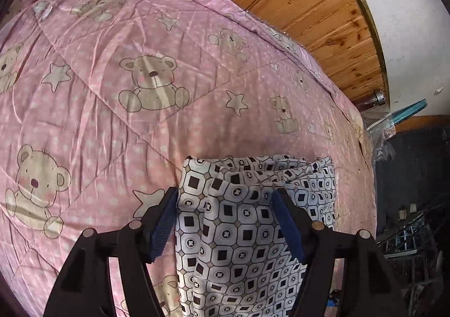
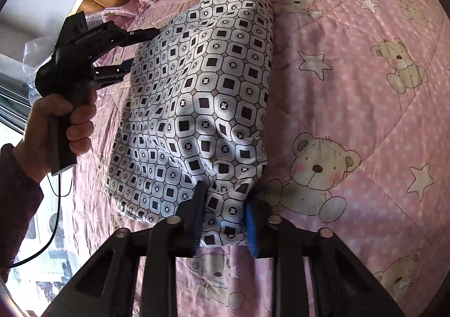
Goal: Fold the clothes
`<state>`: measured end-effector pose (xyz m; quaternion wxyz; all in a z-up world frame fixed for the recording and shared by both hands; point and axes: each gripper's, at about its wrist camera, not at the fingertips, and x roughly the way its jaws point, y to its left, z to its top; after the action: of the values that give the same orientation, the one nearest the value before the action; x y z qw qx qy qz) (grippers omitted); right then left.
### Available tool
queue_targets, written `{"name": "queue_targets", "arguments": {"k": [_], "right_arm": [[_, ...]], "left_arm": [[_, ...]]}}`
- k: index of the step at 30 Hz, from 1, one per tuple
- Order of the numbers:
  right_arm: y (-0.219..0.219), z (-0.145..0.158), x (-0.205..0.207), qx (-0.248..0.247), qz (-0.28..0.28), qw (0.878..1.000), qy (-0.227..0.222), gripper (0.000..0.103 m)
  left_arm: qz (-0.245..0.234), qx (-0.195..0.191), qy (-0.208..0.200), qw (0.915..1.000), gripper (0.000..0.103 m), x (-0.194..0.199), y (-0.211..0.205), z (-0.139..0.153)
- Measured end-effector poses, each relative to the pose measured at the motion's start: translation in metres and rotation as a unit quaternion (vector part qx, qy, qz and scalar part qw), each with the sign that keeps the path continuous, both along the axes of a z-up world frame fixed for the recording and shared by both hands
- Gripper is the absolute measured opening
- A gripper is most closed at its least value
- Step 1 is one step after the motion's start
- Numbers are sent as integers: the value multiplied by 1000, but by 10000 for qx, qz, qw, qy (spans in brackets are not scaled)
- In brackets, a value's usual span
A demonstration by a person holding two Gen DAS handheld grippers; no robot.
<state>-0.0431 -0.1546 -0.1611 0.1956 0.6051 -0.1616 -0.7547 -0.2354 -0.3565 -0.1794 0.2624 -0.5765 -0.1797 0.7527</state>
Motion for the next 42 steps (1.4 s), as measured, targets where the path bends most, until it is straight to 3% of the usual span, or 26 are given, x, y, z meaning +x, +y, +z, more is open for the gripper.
{"name": "queue_targets", "arguments": {"k": [1, 2, 6, 8, 11, 14, 16, 18, 20, 21, 23, 26, 28, 33, 36, 39, 40, 42], "right_arm": [[4, 6, -4, -32, 46, 10000, 18, 13], [12, 20, -10, -35, 154, 9998, 124, 11], [55, 89, -50, 81, 755, 9956, 552, 10], [84, 125, -81, 403, 1253, 9884, 764, 10], [122, 153, -138, 970, 1945, 9729, 787, 11], [145, 139, -211, 1358, 2105, 9666, 539, 17], [163, 108, -249, 1791, 1540, 9699, 590, 29], [186, 77, -268, 2148, 593, 9733, 551, 30], [206, 74, -251, 1786, -170, 9823, 545, 30], [209, 81, -233, 1389, -294, 9869, 772, 30], [208, 92, -191, 1009, -338, 9873, 1177, 30], [191, 84, -151, 629, -175, 9880, 1401, 30], [178, 74, -146, 668, -58, 9870, 1458, 30], [181, 58, -173, 773, -343, 9863, 1420, 30], [183, 53, -198, 736, -376, 9870, 1380, 30], [186, 8, -222, 1253, -339, 9889, 716, 29], [190, 6, -221, 1337, -350, 9884, 628, 27], [198, 3, -219, 1504, -383, 9868, 451, 30]], "left_arm": [[26, 55, -70, 10000, 30, 1, -2, 3], [52, 111, -141, 9998, 23, 2, -4, 6], [294, 420, -102, 9986, 17, 30, -4, 50], [501, 533, -3, 9973, 17, 55, 2, 81], [965, 797, 52, 9921, 17, 93, 25, 116], [1563, 1119, -152, 9812, 18, 121, 58, 117], [1988, 1146, -357, 9727, 24, 123, 87, 90], [1939, 635, -340, 9784, 30, 113, 118, 53], [1646, -6, -390, 9856, 30, 108, 133, 30], [1546, -159, -348, 9872, 30, 107, 136, 27], [1491, 47, -62, 9888, 30, 114, 122, 49], [1246, 445, 240, 9909, 33, 102, 115, 75], [1016, 655, 417, 9918, 36, 86, 117, 88], [108, 419, 589, 9973, 36, -4, 178, 77], [-281, 98, 607, 9977, 36, -38, 207, 65], [-237, -467, 451, 9976, 36, -61, 206, 38], [-199, -585, 408, 9973, 36, -65, 201, 28], [-131, -446, 306, 9985, 36, -65, 185, 17]]}}
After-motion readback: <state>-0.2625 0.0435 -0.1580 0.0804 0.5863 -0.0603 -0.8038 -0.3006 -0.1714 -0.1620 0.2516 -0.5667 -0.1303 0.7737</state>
